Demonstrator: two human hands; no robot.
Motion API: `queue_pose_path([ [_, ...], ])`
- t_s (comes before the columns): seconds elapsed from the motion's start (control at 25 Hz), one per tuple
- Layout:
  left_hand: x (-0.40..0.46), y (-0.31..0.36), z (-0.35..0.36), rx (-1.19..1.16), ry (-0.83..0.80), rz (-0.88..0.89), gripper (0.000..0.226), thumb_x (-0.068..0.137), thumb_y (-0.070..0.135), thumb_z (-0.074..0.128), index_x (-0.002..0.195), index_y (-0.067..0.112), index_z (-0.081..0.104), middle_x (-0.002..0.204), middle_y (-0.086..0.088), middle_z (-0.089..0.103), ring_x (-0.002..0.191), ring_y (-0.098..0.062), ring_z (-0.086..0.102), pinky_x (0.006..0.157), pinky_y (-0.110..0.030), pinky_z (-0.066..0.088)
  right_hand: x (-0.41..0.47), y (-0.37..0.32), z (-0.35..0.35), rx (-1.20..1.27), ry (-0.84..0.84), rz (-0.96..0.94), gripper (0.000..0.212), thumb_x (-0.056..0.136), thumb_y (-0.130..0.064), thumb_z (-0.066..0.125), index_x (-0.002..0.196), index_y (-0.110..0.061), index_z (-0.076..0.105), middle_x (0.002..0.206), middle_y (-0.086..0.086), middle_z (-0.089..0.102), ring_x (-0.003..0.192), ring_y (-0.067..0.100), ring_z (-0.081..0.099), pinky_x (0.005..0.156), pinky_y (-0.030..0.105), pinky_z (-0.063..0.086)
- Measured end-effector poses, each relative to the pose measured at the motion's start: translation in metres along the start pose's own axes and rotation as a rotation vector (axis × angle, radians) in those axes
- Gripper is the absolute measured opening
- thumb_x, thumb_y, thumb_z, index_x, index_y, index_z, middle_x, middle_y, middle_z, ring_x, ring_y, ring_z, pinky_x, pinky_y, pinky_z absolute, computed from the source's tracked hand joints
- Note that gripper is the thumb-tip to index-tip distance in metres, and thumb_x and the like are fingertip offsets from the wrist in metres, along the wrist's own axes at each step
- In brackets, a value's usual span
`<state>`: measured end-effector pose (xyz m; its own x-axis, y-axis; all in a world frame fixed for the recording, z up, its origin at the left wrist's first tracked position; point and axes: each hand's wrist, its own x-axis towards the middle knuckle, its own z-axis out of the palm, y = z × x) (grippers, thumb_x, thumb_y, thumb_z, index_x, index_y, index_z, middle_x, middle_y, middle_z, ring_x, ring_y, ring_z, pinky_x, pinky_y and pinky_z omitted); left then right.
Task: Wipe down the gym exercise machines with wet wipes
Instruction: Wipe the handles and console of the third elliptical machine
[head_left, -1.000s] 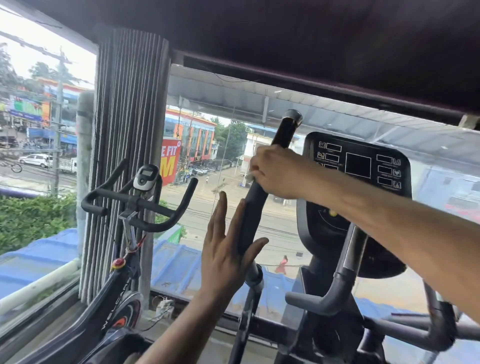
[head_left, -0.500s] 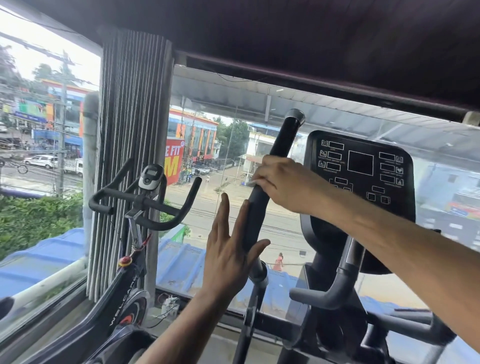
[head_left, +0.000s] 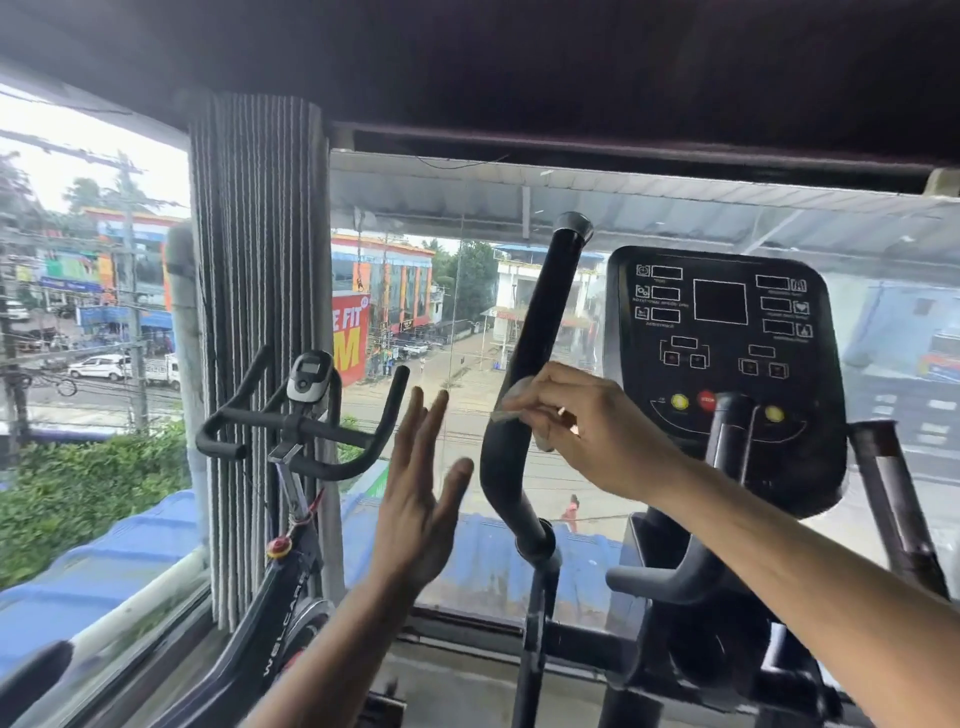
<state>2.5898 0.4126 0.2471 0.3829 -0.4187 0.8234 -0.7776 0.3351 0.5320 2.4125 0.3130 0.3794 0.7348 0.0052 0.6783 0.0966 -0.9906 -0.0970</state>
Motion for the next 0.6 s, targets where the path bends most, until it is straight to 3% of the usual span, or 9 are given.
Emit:
queue_pose_path([
  [0.08, 0.035, 0.001, -0.023, 0.086, -0.051, 0.022, 0.060, 0.103, 0.069, 0.031, 0.160, 0.055, 0.018, 0.172, 0.015, 0.020, 0.157, -0.009, 0.023, 0.123, -0.056, 0.031, -0.007, 0.000, -0.004, 0.042, 0.082, 0.000, 0.025, 0.099, -0.003, 0.063, 0.115, -0.018, 0.075, 0.107, 0.002, 0.066, 0.080, 0.016, 0.067, 0.074, 0.031, 0.057],
  [0.16, 0.077, 0.008, -0.038, 0.260, -0.178, 0.117, 0.057, 0.107, 0.060, 0.033, 0.161, 0.053, 0.016, 0.170, 0.011, 0.024, 0.154, -0.012, 0.027, 0.122, -0.056, 0.034, -0.011, 0.006, -0.007, 0.103, 0.291, 0.089, 0.030, 0.098, -0.003, 0.064, 0.118, -0.023, 0.072, 0.107, 0.004, 0.068, 0.087, 0.018, 0.070, 0.076, 0.036, 0.060],
  [0.28, 0.141, 0.023, -0.048, 0.583, -0.400, 0.418, 0.062, 0.107, 0.058, 0.034, 0.164, 0.046, 0.012, 0.174, 0.004, 0.013, 0.158, -0.022, 0.020, 0.124, -0.057, 0.029, -0.028, 0.012, 0.005, 0.197, 0.545, 0.221, 0.030, 0.098, -0.006, 0.064, 0.120, -0.026, 0.067, 0.112, 0.001, 0.070, 0.098, 0.014, 0.072, 0.077, 0.044, 0.063],
  [0.48, 0.230, 0.063, -0.035, 0.668, -0.502, 0.630, 0.067, 0.102, 0.073, 0.024, 0.163, 0.048, 0.013, 0.176, 0.002, 0.007, 0.161, -0.023, 0.009, 0.126, -0.058, 0.023, -0.052, 0.005, 0.054, 0.345, 0.634, 0.289, 0.027, 0.097, -0.002, 0.064, 0.114, -0.020, 0.073, 0.111, -0.005, 0.071, 0.095, 0.017, 0.073, 0.075, 0.046, 0.062],
  [0.6, 0.259, 0.070, -0.012, 0.806, -0.600, 0.802, 0.073, 0.100, 0.077, 0.016, 0.164, 0.043, 0.019, 0.176, 0.000, 0.005, 0.161, -0.020, 0.002, 0.127, -0.058, 0.020, -0.043, 0.009, 0.054, 0.334, 0.691, 0.316, 0.024, 0.097, -0.004, 0.064, 0.113, -0.021, 0.073, 0.111, -0.007, 0.070, 0.098, 0.015, 0.072, 0.076, 0.038, 0.062],
])
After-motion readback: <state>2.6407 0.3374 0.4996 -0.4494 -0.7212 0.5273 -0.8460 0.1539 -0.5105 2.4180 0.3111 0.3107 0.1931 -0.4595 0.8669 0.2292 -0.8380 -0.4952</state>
